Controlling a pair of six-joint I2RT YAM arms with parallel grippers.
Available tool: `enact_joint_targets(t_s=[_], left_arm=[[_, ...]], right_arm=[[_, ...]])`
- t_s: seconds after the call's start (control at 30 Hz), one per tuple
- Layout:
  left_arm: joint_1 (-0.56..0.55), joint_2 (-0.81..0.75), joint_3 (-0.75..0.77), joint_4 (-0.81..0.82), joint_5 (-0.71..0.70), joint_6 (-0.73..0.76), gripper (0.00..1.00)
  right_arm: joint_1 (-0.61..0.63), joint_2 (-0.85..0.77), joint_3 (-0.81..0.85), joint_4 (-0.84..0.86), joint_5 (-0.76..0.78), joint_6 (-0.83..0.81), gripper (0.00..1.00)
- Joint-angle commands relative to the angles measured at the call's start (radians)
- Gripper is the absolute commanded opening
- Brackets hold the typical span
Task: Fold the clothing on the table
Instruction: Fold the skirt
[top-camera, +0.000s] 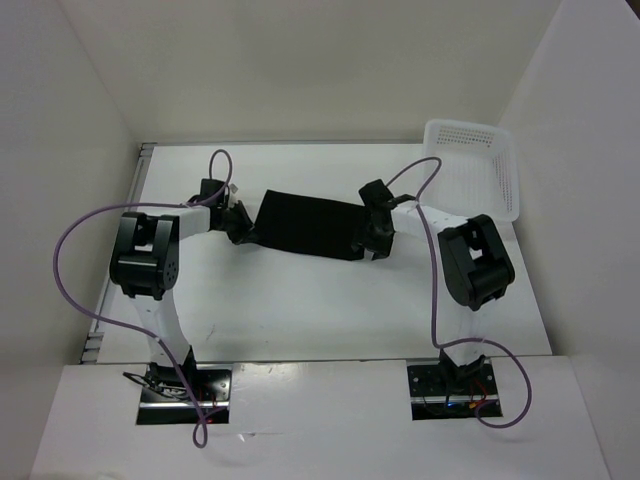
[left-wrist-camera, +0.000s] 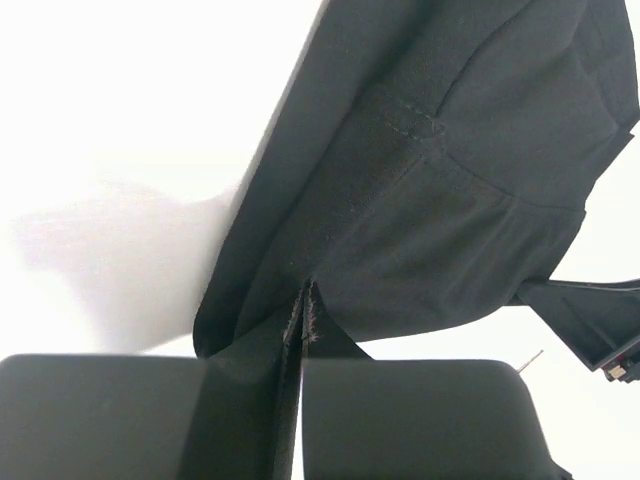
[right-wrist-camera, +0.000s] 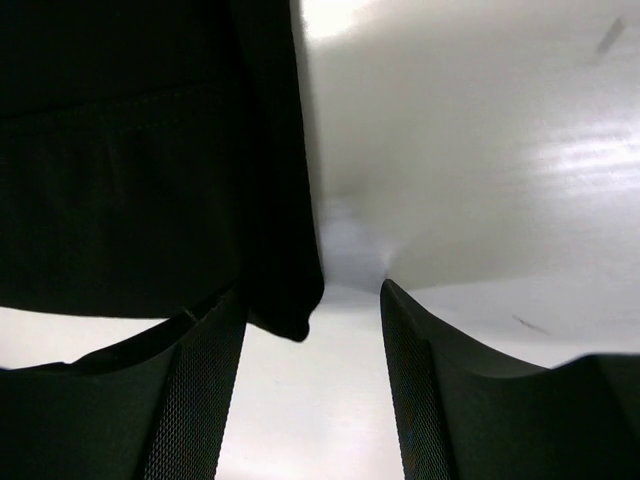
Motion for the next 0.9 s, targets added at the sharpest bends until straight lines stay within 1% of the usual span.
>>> enact_joint_targets(t_s=[0.0,0.1,0.17,0.4,0.5,0.53,0.67,0.7,0.87], left_arm=[[0.015,-0.027,-0.023,-0.036,-0.033,0.039,0.0],[0.015,-0.027,-0.023,-0.036,-0.033,0.039,0.0],[0.015,-0.027,-0.023,-0.045,-0.033,0.05,0.0],[0.015,-0.058,-0.023,-0.045,-0.001,0.05,0.0],[0.015,-0.091,0.017,-0.085,0.0,0.061,0.0],[0.015,-0.105,0.052,-0.097,0.0,0.071,0.0],[0.015,-0.114,0.139,-0.122,-0.01,0.081,0.0],[0.015,-0.105,0.159,-0.131,-0.028,0.081,0.0],[-0.004,-0.085,0.225,-0.136,-0.091,0.093,0.0]], right_arm=[[-0.002,0.058,0.048,0.068,0.014,-0.02,0.61],[-0.002,0.092,0.07,0.099,0.005,-0.031,0.61],[-0.033,0.092,0.08,0.11,-0.027,-0.031,0.61],[-0.076,0.061,0.118,0.11,-0.037,-0.071,0.61],[-0.097,0.088,0.118,0.11,-0.046,-0.08,0.61],[-0.097,0.089,0.118,0.11,-0.046,-0.08,0.61],[-0.106,0.122,0.109,0.177,-0.108,-0.089,0.61],[-0.106,0.132,0.109,0.187,-0.14,-0.089,0.61],[-0.106,0.153,0.109,0.197,-0.173,-0.089,0.61]])
